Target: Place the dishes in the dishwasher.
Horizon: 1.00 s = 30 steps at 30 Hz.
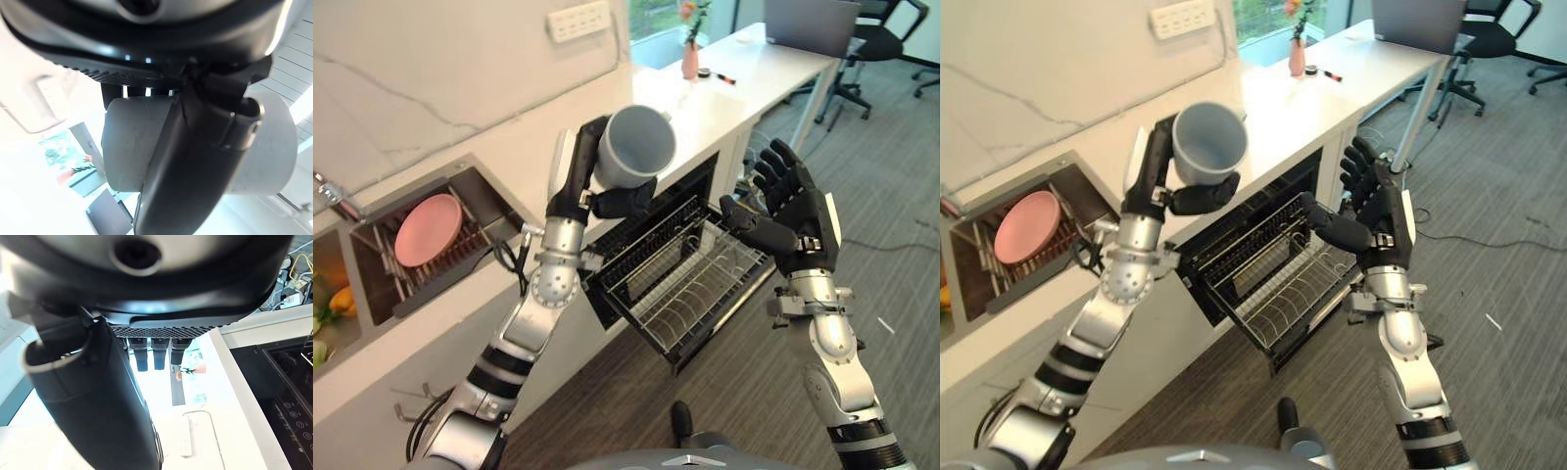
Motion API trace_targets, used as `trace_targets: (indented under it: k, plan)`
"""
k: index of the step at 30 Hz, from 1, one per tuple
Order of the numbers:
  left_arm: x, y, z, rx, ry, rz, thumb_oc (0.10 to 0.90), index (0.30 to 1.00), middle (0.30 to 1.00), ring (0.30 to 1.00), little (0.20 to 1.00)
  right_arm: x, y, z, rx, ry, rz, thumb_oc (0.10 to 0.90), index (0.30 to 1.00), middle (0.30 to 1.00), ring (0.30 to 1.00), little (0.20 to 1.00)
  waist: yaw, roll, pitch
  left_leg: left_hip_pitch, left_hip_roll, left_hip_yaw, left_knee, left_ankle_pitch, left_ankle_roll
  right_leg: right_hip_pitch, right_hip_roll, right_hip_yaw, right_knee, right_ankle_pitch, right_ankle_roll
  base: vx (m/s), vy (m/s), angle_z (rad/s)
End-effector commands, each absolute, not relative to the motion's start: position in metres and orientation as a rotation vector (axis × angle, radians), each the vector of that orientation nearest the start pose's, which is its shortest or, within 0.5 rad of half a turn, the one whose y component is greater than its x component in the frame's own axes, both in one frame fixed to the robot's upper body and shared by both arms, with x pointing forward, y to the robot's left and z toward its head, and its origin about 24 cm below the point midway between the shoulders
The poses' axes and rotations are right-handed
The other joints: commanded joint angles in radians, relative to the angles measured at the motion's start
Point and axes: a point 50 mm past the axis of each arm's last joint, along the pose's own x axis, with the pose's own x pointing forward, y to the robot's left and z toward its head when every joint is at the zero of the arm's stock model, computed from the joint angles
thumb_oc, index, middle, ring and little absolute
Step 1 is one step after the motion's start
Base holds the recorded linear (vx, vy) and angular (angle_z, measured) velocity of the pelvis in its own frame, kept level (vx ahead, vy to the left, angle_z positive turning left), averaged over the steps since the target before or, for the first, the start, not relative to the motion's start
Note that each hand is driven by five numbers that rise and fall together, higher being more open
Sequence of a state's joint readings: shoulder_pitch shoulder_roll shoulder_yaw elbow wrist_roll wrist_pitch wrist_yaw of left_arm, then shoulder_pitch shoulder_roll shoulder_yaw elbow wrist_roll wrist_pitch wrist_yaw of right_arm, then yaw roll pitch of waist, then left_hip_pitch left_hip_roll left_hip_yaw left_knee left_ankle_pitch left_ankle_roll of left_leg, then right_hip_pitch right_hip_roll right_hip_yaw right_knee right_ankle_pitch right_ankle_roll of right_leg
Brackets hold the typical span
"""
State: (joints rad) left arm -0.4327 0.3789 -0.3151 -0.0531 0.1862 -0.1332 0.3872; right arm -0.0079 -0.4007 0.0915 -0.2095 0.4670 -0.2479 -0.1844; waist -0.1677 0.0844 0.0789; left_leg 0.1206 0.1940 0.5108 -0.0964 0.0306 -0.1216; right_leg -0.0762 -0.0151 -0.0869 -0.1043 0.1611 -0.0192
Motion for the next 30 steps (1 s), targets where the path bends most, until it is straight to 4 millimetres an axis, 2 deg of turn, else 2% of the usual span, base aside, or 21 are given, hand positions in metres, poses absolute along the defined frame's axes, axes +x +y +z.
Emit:
trace_targets:
  k: [1,3,5,11,14,16,21,23,30]
  plan:
    - [0.3,0.12,0.221,0.473,-0.938,0.076,0.4,0.3,0.3,0.3,0.3,0.241,-0.17,0.184,0.257,-0.751,0.124,0.8,0.9,0.9,0.9,0.9,0.004,-0.045,-0.033,0.012,0.029,-0.027,0.009,0.039,-0.032,0.129,-0.15,-0.052,0.017,-0.129,0.236,0.0,-0.016,-0.63]
    - [0.304,0.117,0.224,0.476,-0.939,0.076,0.4,0.3,0.3,0.3,0.3,0.243,-0.166,0.186,0.261,-0.753,0.141,0.8,0.9,0.9,0.9,0.9,0.0,-0.041,-0.034,0.014,0.03,-0.025,0.009,0.04,-0.033,0.13,-0.148,-0.052,0.017,-0.13,0.234,0.0,-0.007,-0.43]
    - [0.313,0.105,0.235,0.487,-0.962,0.066,0.4,0.3,0.3,0.3,0.3,0.248,-0.149,0.195,0.247,-0.769,0.225,0.8,0.9,0.9,0.9,0.9,-0.01,-0.027,-0.038,0.02,0.031,-0.023,0.009,0.04,-0.034,0.135,-0.147,-0.05,0.017,-0.132,0.23,0.0,0.0,0.0]
    - [0.314,0.102,0.235,0.485,-0.959,0.057,0.4,0.3,0.3,0.3,0.3,0.25,-0.143,0.197,0.236,-0.774,0.243,0.8,0.9,0.9,0.9,0.9,-0.009,-0.028,-0.036,0.023,0.03,-0.026,0.009,0.038,-0.033,0.139,-0.148,-0.051,0.017,-0.132,0.23,0.0,-0.001,0.01]
    - [0.307,0.093,0.214,0.48,-0.901,0.007,0.4,0.3,0.3,0.3,0.3,0.252,-0.136,0.196,0.141,-0.78,0.224,0.8,0.9,0.9,0.9,0.9,0.02,-0.036,-0.042,0.027,0.023,-0.052,0.009,0.027,-0.026,0.158,-0.156,-0.072,0.021,-0.134,0.228,0.03,0.012,0.11]
    - [0.307,0.093,0.214,0.481,-0.901,0.007,0.4,0.3,0.3,0.3,0.3,0.252,-0.136,0.196,0.141,-0.78,0.224,0.8,0.9,0.9,0.9,0.9,0.019,-0.037,-0.042,0.027,0.023,-0.052,0.009,0.027,-0.025,0.158,-0.156,-0.072,0.021,-0.134,0.228,0.0,0.002,0.2]
    - [0.301,0.088,0.194,0.493,-0.845,-0.026,0.4,0.3,0.3,0.3,0.3,0.258,-0.14,0.192,0.09,-0.773,0.121,0.8,0.9,0.9,0.9,0.9,0.05,-0.049,-0.043,0.023,0.017,-0.078,0.009,0.018,-0.018,0.174,-0.164,-0.095,0.023,-0.135,0.227,0.01,0.007,0.22]
    - [0.296,0.083,0.182,0.501,-0.806,-0.057,0.4,0.3,0.3,0.3,0.3,0.26,-0.14,0.191,0.109,-0.773,0.047,0.8,0.9,0.9,0.9,0.9,0.078,-0.057,-0.039,0.018,0.013,-0.103,0.009,0.013,-0.012,0.187,-0.171,-0.114,0.023,-0.139,0.228,0.01,0.019,0.17]
    - [0.29,0.069,0.172,0.519,-0.783,-0.143,0.4,0.3,0.3,0.3,0.3,0.26,-0.121,0.199,0.137,-0.79,0.123,0.8,0.9,0.9,0.9,0.9,0.109,-0.071,-0.037,0.007,0.007,-0.131,0.009,0.012,-0.009,0.2,-0.177,-0.138,0.022,-0.144,0.228,0.01,0.01,0.27]
